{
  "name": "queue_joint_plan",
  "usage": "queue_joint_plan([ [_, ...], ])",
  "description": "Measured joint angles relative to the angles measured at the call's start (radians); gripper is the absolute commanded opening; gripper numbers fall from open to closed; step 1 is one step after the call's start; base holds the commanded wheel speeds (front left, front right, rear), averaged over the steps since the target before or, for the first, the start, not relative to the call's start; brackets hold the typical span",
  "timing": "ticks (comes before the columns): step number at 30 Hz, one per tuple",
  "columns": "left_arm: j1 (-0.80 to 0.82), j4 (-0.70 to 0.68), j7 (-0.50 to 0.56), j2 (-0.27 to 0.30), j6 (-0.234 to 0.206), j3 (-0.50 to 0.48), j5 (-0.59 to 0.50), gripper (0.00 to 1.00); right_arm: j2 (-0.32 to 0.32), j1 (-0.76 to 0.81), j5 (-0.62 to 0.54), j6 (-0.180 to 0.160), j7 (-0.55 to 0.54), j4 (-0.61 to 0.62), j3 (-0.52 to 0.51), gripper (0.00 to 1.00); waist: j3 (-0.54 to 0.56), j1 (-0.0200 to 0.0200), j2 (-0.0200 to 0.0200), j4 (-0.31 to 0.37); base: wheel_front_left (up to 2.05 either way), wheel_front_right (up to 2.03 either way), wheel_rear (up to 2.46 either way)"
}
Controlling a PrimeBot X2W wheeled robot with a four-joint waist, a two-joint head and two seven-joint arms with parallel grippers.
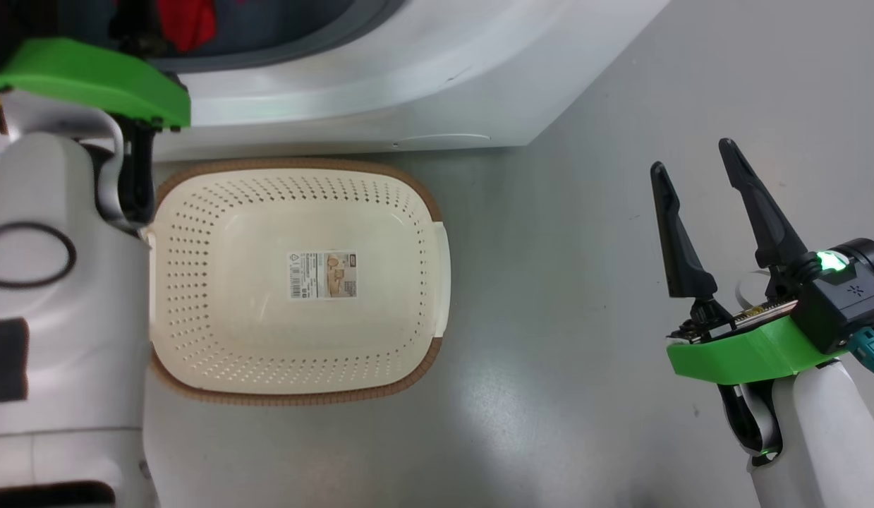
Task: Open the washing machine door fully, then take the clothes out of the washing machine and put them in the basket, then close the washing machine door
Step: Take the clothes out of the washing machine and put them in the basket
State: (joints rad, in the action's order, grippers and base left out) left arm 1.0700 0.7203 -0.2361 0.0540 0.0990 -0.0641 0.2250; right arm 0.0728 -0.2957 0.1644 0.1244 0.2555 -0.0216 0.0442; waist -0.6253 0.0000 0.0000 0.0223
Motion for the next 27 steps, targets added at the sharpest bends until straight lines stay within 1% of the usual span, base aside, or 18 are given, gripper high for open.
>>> queue_joint_plan([
  [3,0.058,0.072,0.035,0.015,-0.004,0.003,-0.001,1.0,0.0,-0.003,0.0,0.0,0.0,-0.001,0.003,1.0,-0.015,0.0,0.0,0.002,0.0,0.0,0.0],
  [6,0.117,0.137,0.085,0.035,-0.022,0.009,-0.008,1.0,-0.001,-0.007,0.0,0.0,0.0,-0.003,0.006,1.0,-0.026,0.0,0.0,0.005,0.0,0.0,0.0],
  [12,0.197,0.251,0.2,0.045,-0.058,0.032,-0.023,1.0,-0.002,-0.024,-0.001,0.0,0.0,-0.004,0.007,1.0,-0.043,0.0,0.0,0.014,0.0,0.0,0.0],
  [14,0.208,0.266,0.219,0.049,-0.062,0.035,-0.024,1.0,-0.003,-0.025,-0.001,0.0,0.0,-0.004,0.008,1.0,-0.045,0.0,0.0,0.016,0.0,0.0,0.0],
  [22,0.272,0.373,0.38,0.073,-0.117,0.062,-0.049,1.0,-0.009,-0.042,0.0,0.0,0.0,-0.009,0.032,1.0,-0.061,0.0,0.0,0.036,0.0,0.0,0.0],
  [24,0.284,0.388,0.402,0.08,-0.129,0.069,-0.053,1.0,-0.01,-0.042,0.002,0.0,0.0,-0.011,0.034,1.0,-0.064,0.0,0.0,0.044,0.0,0.0,0.0],
  [27,0.291,0.389,0.4,0.09,-0.144,0.082,-0.067,1.0,-0.011,-0.042,0.003,0.0,0.0,-0.011,0.034,1.0,-0.068,0.0,0.0,0.053,0.0,0.0,0.0],
])
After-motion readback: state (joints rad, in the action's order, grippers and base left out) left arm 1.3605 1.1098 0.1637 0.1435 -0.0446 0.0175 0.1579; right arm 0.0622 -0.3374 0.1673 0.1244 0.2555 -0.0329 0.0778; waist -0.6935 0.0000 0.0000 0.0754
